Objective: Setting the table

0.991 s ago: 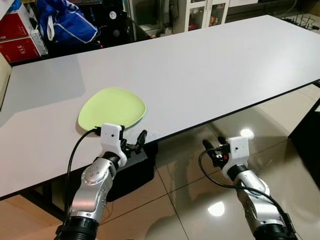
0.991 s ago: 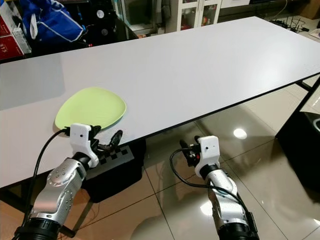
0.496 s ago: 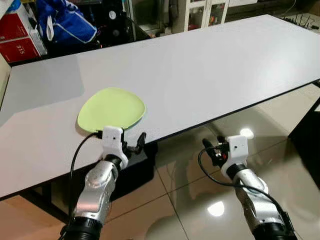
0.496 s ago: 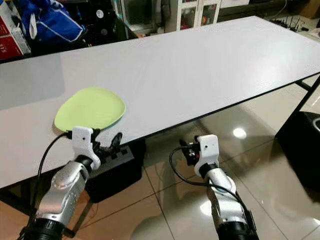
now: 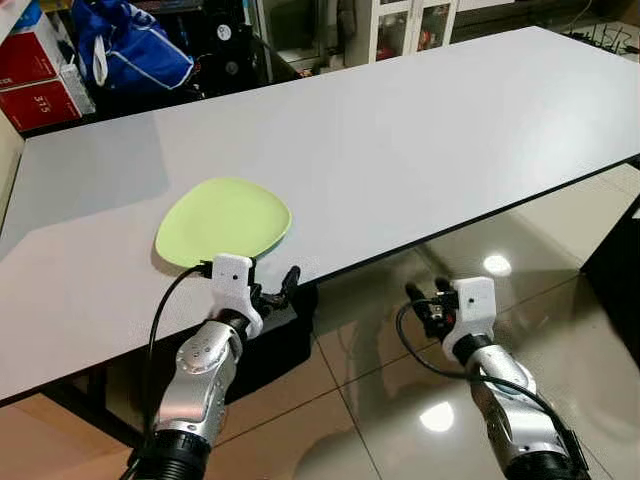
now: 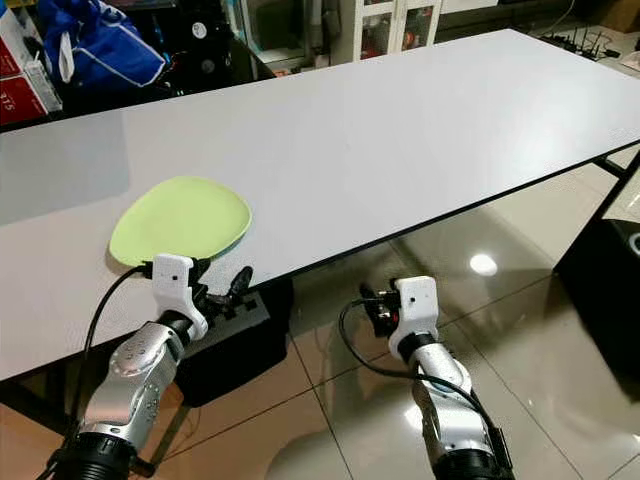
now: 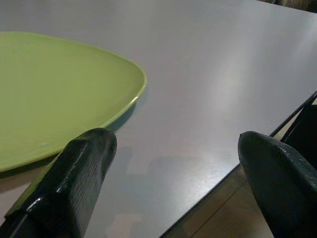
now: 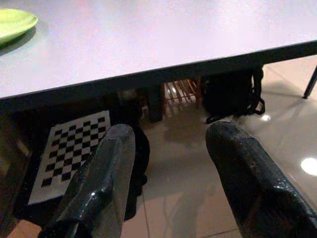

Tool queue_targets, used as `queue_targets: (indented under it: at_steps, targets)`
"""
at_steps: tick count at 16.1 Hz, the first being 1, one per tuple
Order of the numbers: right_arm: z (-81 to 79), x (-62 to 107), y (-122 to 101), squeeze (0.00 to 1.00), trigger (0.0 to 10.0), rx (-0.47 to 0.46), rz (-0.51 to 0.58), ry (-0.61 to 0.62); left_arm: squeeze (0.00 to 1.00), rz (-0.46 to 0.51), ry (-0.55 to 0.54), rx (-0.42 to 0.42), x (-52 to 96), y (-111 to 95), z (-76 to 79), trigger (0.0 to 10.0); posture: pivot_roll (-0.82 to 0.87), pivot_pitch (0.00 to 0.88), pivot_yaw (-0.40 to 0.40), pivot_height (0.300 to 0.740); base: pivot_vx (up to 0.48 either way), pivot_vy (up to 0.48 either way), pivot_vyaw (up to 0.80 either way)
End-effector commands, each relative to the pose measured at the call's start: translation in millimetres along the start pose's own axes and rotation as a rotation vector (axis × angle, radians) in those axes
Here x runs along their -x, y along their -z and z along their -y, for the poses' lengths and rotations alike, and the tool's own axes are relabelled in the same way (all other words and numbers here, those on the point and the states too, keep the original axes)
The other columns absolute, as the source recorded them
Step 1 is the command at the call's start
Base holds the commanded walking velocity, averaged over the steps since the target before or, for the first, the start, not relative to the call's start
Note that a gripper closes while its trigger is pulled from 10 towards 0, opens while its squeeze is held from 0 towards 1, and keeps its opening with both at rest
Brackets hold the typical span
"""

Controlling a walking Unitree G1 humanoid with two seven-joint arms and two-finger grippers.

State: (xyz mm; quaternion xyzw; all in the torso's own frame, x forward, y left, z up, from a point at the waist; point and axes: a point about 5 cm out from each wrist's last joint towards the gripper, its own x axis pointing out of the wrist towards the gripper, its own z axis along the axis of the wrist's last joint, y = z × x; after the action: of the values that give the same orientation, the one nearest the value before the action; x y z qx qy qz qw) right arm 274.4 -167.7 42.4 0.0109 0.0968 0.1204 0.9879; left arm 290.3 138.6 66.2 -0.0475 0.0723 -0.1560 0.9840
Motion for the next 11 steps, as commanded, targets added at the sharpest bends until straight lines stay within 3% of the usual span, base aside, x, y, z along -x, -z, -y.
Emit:
queue_targets:
  at_steps: [1, 6, 11]
  targets:
    - [-1.5, -3.3, -3.1, 0.0, 10.0, -0.001, -0.002, -0.004, 0.0, -0.022, -0.016, 0.002, 1.4, 3.6, -2.3, 10.0, -0.07, 0.0, 0.07, 0.74, 0.0, 0.0, 0.0]
    - [-3.0, -4.6, -3.3, 0.0, 10.0, -0.009, -0.019, -0.028, 0.0, -0.018, -0.006, -0.008, 0.4, 3.3, 0.0, 10.0, -0.07, 0.0, 0.065, 0.74, 0.0, 0.0, 0.0]
    - [-5.4, -1.9, -2.4, 0.0, 10.0, -0.025, -0.029, -0.081, 0.0, -0.021, 0.0, -0.001, 0.9, 4.5, 3.4, 10.0, -0.07, 0.0, 0.062, 0.74, 0.0, 0.0, 0.53]
